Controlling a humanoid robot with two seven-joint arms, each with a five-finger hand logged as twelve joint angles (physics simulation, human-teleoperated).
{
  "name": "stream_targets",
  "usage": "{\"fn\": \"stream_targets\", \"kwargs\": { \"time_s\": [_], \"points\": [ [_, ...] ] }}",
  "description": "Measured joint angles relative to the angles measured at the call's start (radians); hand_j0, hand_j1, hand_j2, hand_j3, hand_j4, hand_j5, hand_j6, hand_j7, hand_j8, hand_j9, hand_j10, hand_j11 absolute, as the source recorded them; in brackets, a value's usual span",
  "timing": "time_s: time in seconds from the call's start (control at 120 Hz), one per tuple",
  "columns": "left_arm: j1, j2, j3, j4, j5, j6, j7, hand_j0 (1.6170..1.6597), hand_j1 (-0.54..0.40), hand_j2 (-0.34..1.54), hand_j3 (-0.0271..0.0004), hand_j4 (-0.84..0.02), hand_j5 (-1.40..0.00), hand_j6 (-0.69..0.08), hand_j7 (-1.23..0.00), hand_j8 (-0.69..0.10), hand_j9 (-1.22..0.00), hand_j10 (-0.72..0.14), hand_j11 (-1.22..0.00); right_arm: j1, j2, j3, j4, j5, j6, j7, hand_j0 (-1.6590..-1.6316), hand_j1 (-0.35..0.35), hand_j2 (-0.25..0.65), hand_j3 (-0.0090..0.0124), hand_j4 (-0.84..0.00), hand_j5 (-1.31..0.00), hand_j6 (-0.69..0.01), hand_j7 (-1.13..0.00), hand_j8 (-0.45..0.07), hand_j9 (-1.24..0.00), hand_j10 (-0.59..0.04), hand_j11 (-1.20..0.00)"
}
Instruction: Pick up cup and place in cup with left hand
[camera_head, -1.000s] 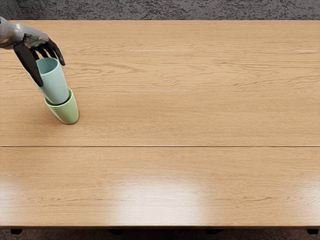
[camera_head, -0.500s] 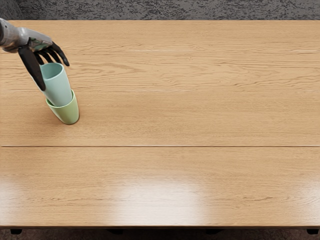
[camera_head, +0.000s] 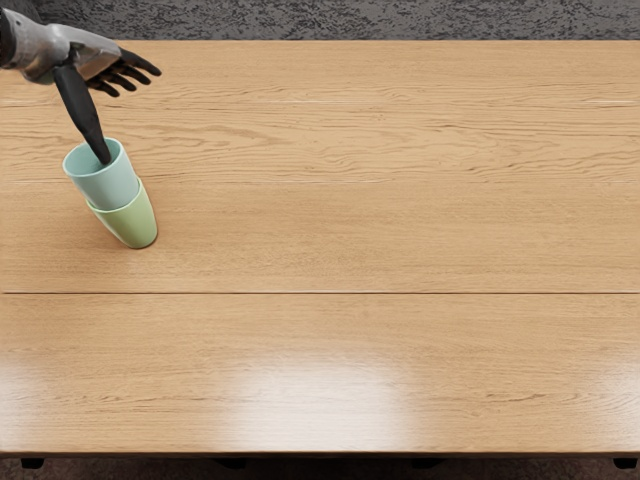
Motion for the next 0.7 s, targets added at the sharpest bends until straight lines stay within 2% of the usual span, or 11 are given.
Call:
{"fn": "stream_targets", "kwargs": {
  "time_s": [0.267, 0.483, 0.7],
  "points": [
    [-0.011, -0.036, -0.058, -0.026, -0.135, -0.048, -0.001, 1.6580, 0.313, 0.01, 0.0000, -0.034, -0.04, -0.034, -0.04, -0.033, -0.04, -0.033, -0.04, 0.000, 0.000, 0.000, 0.000, 0.000, 0.000, 0.000, -1.6581, -0.349, 0.000, 0.0000, -0.001, 0.00, -0.001, 0.00, -0.001, 0.00, -0.001, 0.00],
    [-0.007, -0.082, -0.065, -0.123, -0.312, -0.053, -0.001, 1.6581, 0.320, 0.01, 0.0000, -0.027, -0.03, -0.028, -0.03, -0.027, -0.03, -0.027, -0.03, 0.000, 0.000, 0.000, 0.000, 0.000, 0.000, 0.000, -1.6581, -0.349, 0.000, 0.0000, -0.001, 0.00, -0.001, 0.00, -0.001, 0.00, -0.001, 0.00],
    [-0.007, -0.100, -0.065, -0.273, -0.376, -0.054, 0.001, 1.6581, 0.322, 0.00, 0.0000, -0.024, -0.03, -0.024, -0.03, -0.024, -0.03, -0.024, -0.03, 0.000, 0.000, 0.000, 0.000, 0.000, 0.000, 0.000, -1.6581, -0.349, 0.000, 0.0000, -0.001, 0.00, -0.001, 0.00, -0.001, 0.00, -0.001, 0.00]
  ]
}}
